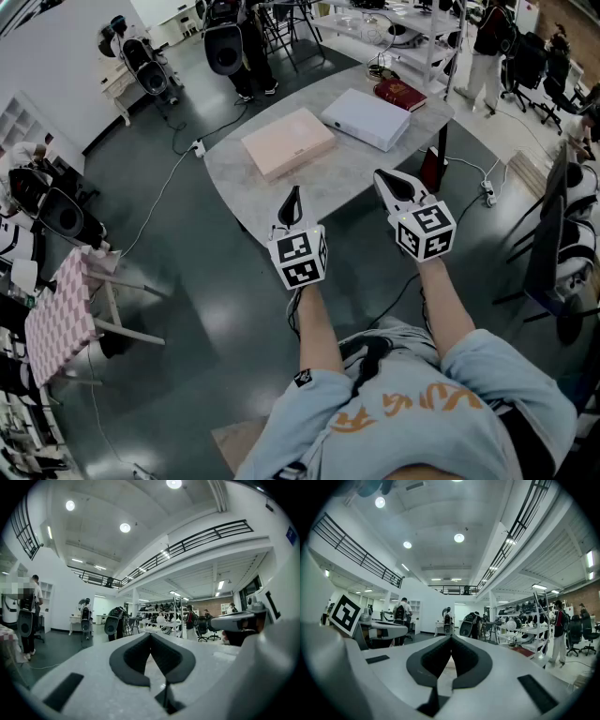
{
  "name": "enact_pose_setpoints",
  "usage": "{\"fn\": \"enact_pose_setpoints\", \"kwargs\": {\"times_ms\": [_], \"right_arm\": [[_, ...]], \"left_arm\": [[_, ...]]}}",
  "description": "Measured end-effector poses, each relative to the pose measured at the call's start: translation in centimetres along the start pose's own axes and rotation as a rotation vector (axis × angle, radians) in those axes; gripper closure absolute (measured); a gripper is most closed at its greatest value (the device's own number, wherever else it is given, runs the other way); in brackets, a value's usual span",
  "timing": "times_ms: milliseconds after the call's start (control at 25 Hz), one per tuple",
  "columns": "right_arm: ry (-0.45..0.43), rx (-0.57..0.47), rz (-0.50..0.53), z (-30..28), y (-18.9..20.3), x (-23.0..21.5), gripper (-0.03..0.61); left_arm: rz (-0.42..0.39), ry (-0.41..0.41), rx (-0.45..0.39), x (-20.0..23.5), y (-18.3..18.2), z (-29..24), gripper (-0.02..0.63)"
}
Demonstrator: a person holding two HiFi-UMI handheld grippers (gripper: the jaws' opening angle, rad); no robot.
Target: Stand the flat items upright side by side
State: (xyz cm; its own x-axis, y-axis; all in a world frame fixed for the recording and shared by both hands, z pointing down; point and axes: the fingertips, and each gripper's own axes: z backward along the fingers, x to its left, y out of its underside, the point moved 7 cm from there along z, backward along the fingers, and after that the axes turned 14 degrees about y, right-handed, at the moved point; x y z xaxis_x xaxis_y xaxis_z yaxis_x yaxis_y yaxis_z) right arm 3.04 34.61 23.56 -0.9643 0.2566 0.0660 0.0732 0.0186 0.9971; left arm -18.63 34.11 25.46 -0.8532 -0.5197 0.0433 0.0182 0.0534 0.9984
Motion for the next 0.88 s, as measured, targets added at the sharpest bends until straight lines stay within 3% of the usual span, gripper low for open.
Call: {"fn": "enact_pose_setpoints", "kwargs": {"times_ms": [160,720,880], "right_arm": [[-0.027,-0.014,0.02,0.1,-0.3,0.6,0.577],[0.045,0.004,-0.024,1.2,-0.5,-1.5,0.575],[0.03,0.009,-0.027,0.7,-0.4,-1.2,0.575]], "left_arm": [[-0.001,-0.006,-0.004,0.3,-0.1,0.3,0.604],[0.007,0.035,0.004,-0.3,-0.5,0.1,0.604],[0.011,0.035,0.009,0.3,-0.4,-0.1,0.604]]}}
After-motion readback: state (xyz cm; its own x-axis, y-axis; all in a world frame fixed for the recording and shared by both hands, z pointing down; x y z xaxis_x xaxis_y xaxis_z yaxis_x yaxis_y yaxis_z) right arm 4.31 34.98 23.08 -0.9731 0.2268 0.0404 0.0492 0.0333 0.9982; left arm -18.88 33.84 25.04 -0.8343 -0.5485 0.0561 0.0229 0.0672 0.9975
